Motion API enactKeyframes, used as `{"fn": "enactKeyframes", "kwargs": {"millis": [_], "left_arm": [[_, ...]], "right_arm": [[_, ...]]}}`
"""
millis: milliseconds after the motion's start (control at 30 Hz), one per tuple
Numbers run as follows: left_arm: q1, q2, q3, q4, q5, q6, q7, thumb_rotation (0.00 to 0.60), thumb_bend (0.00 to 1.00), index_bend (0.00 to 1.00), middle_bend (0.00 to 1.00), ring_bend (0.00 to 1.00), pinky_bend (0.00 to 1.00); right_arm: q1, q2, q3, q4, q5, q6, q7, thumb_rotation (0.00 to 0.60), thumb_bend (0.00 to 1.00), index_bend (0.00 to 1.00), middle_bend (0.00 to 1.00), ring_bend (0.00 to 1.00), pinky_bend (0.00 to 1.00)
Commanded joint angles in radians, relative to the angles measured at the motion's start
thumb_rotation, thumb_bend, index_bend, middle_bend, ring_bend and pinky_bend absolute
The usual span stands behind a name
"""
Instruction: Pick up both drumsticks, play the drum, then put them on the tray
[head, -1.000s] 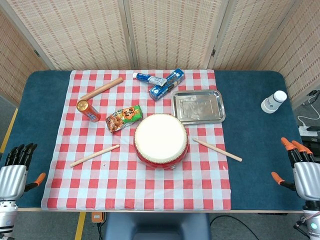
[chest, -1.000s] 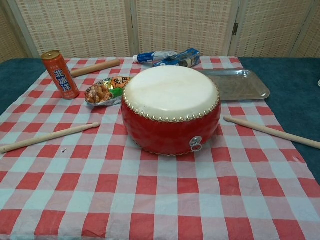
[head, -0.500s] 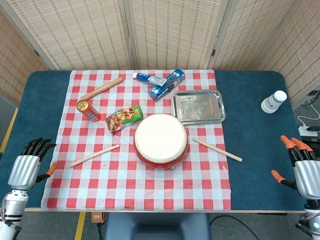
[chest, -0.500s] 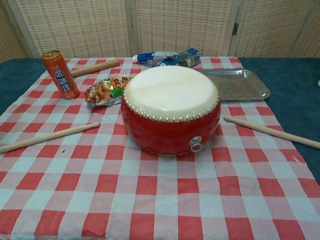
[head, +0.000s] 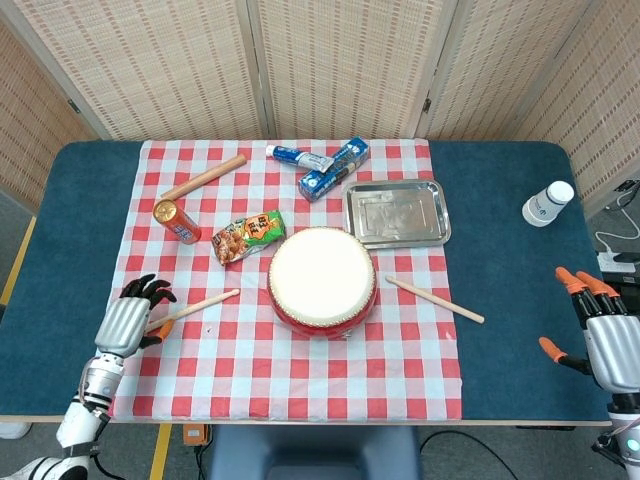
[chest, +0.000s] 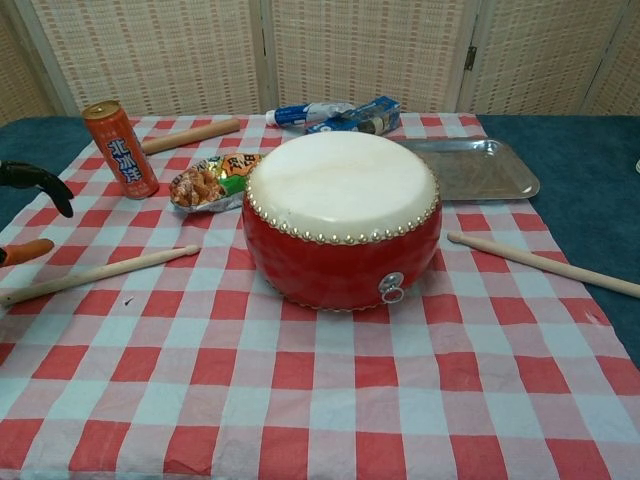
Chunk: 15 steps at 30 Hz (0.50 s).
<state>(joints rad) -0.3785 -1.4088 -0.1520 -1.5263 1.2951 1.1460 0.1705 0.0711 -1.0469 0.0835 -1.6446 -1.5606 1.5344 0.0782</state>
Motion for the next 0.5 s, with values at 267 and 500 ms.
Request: {"fn": "enactKeyframes", "kwargs": {"millis": [267, 500], "left_arm": [[-0.072, -0.131, -0.043, 0.062, -0.202, -0.052, 0.201, 0.6, 0.38, 0.41, 0.14, 0.0, 0.08], [-0.099, -0.178, -0.061, 0.097, -0.335, -0.068, 0.28, 0.6, 0.38, 0.41, 0.13, 0.0, 0.07]], "right_arm": [[-0.001, 0.005, -0.003, -0.001, 0.002, 0.0, 0.01, 0.6, 0.1, 0.04, 0.15, 0.07, 0.16], [0.0, 0.005, -0.005, -0.001, 0.003, -0.002, 0.02, 0.6, 0.1, 0.05, 0.15, 0.08, 0.16]]}}
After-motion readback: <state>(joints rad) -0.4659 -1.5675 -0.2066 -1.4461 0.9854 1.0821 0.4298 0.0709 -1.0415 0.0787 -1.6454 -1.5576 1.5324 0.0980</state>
